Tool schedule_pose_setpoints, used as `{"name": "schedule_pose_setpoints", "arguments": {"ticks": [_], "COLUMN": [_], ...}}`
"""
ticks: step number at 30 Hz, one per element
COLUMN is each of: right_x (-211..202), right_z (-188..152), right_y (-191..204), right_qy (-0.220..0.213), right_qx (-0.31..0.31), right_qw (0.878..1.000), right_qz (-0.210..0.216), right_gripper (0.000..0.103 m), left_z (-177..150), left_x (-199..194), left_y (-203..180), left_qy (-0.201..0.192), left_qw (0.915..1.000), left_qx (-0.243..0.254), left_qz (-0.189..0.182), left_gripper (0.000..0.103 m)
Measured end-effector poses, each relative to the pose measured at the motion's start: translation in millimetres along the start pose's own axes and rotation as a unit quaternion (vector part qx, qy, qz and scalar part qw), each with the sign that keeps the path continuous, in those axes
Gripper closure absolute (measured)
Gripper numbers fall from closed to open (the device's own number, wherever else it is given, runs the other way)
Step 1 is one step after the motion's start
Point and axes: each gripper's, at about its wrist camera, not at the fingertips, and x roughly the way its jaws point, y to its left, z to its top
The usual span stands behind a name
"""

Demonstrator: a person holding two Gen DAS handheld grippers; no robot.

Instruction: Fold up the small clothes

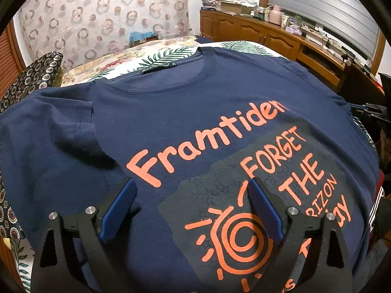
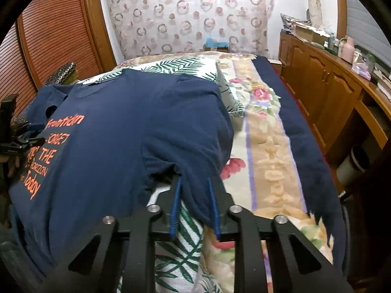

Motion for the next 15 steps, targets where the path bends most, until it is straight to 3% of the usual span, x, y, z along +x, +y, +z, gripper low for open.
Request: {"name": "schedule_pose_setpoints", "arguments": {"ticks": [2, 8, 12, 15], "right_x": [-1, -9, -13, -5], "right_z": [2, 21, 37, 41], "right_y": [1, 25, 57, 82], "right_qy": [-0.005, -0.049, -0.078, -0.076], "right_qx": [-0.009, -0.047, -0.083, -0.110], "right_qw": [1.000, 0.997, 0.993, 0.991], "right_qz": [-0.011, -0.037, -0.015, 0.011], "right_gripper": [0.096, 0.097, 0.097, 0.097], "left_z": [0, 0, 0, 0], "left_x": [0, 0, 0, 0], "left_y": [0, 0, 0, 0], "left_qy": [0.000, 0.000, 0.000, 0.000], "left_qw": [1.0000, 1.0000, 1.0000, 1.0000], "left_qx": [0.001, 0.000, 0.000, 0.000], "left_qz": [0.001, 0.000, 0.000, 0.000], "left_gripper": [0.009, 0.009, 0.009, 0.009]}}
